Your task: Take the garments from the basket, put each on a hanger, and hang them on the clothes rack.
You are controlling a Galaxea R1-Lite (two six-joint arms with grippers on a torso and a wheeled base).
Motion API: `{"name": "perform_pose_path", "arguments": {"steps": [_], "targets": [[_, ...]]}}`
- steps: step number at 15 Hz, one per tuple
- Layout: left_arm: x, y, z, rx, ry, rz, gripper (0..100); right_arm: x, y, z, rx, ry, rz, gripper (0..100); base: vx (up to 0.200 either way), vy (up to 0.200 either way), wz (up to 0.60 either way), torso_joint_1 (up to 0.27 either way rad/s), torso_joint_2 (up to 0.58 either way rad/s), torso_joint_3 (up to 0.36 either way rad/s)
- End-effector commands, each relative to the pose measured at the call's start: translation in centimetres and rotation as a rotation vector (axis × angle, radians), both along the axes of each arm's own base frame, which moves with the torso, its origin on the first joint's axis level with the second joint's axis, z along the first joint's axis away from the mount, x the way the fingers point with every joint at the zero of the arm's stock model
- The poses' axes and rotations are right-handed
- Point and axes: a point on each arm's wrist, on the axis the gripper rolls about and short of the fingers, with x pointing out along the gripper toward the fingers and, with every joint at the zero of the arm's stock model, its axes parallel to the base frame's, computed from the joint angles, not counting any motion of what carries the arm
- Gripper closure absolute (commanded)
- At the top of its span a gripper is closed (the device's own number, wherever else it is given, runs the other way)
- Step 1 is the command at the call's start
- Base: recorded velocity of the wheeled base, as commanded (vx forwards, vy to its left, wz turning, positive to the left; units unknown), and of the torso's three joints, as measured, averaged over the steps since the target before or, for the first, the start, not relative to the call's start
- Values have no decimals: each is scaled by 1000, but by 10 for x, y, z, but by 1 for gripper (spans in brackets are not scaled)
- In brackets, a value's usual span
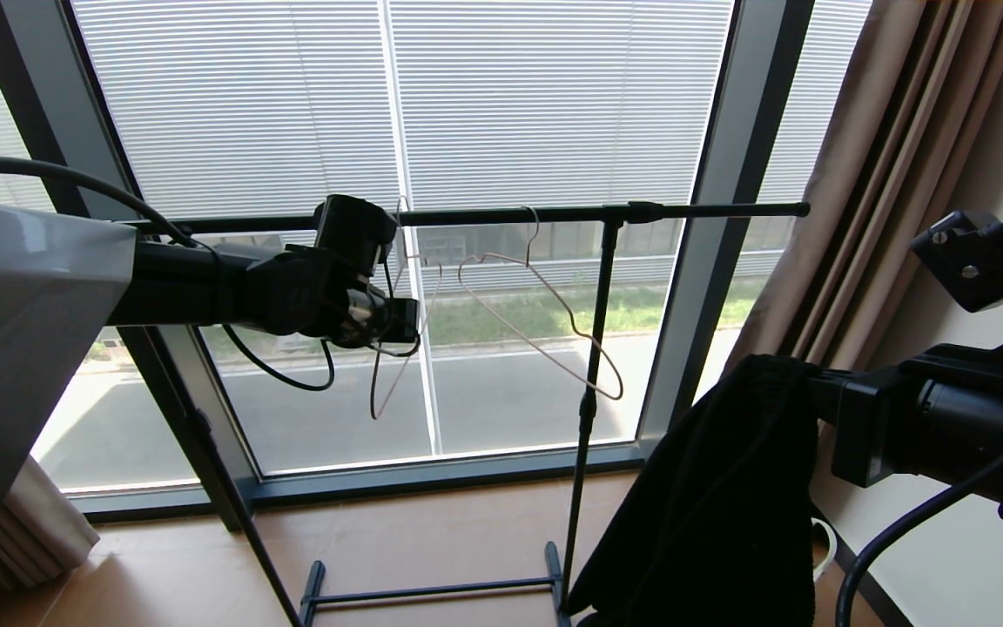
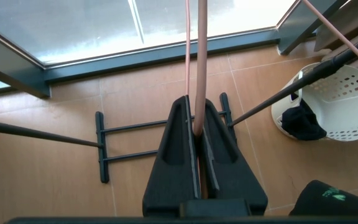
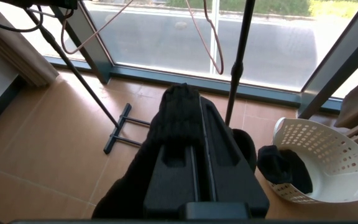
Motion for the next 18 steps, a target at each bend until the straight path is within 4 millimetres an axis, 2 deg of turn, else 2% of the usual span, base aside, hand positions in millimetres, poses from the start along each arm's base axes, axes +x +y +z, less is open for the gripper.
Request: {"name": "perform_pose_path", "arguments": {"steps": [1, 6, 13, 18], "targets": [[-3, 1, 4, -1, -6, 0, 100, 0, 0, 0, 0, 0, 2, 100, 0, 0, 0, 0, 0, 0], [-11, 3, 11, -4, -12, -3, 100, 0, 0, 0, 0, 0, 2, 100, 0, 0, 0, 0, 0, 0], [-14, 4, 10, -2, -4, -4, 100, 0, 0, 0, 0, 0, 2, 100, 0, 0, 0, 0, 0, 0], [-29, 9, 18, 0, -1, -8, 100, 0, 0, 1, 2, -2, 0, 100, 0, 0, 0, 0, 0, 0]]}}
